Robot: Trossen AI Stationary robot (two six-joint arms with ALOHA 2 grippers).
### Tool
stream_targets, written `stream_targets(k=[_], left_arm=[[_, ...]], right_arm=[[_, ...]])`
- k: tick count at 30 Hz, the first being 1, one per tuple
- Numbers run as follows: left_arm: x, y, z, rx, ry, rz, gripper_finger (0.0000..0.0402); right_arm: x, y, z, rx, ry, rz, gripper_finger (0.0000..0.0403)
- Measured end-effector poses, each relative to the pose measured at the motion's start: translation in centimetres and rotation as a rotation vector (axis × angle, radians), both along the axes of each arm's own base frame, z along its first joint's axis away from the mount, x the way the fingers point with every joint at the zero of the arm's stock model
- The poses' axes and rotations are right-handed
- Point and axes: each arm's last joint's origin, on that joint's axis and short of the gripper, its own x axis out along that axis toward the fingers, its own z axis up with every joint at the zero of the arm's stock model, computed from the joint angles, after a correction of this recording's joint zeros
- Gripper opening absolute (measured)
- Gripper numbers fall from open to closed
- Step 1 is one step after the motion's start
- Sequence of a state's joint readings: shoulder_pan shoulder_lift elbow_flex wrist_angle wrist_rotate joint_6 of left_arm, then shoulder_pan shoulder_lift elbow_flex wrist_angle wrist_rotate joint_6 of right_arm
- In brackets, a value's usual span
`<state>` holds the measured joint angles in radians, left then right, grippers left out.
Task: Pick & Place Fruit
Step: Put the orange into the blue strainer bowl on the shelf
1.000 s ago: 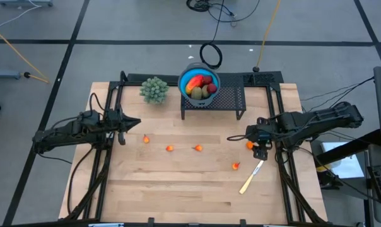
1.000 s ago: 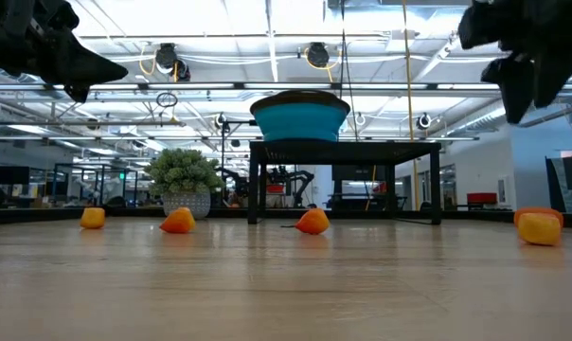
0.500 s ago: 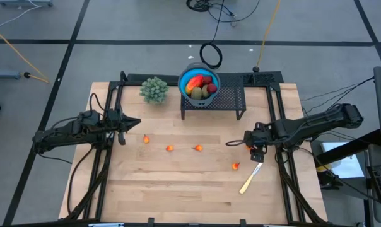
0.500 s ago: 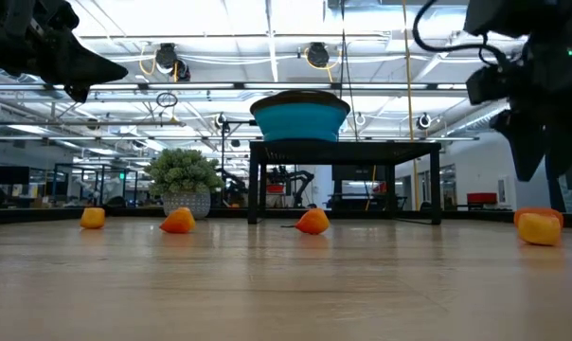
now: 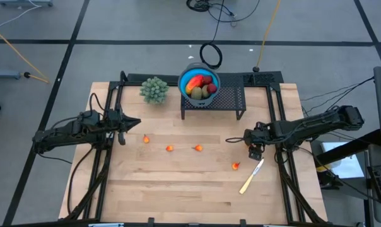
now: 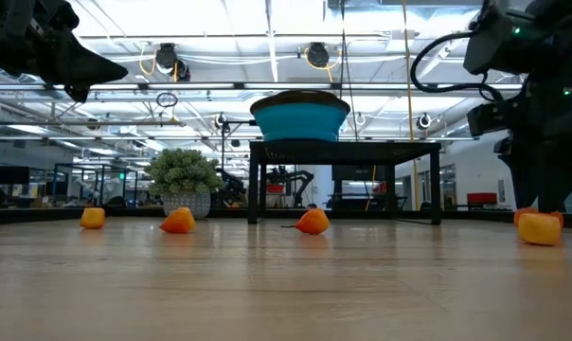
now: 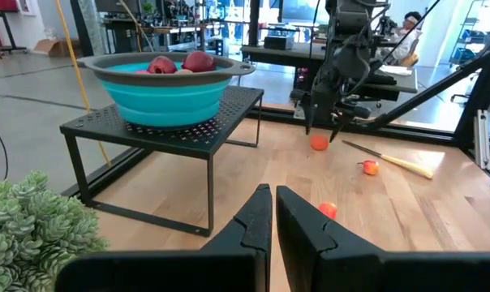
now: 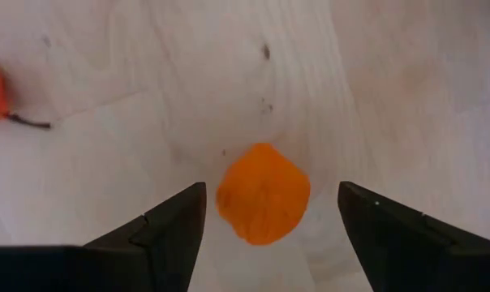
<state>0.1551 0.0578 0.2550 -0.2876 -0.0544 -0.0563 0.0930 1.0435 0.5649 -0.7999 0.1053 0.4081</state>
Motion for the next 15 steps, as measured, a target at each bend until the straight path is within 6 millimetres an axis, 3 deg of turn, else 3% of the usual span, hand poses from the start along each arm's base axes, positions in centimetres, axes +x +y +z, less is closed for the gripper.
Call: stream_targets(k=[15], left_arm=[[0.00,0.00,0.00,0.000,0.000,0.000,0.0021]], right_arm=[[0.22,-0.53,-0.41,0.004,0.001,-0.036,0.0274]])
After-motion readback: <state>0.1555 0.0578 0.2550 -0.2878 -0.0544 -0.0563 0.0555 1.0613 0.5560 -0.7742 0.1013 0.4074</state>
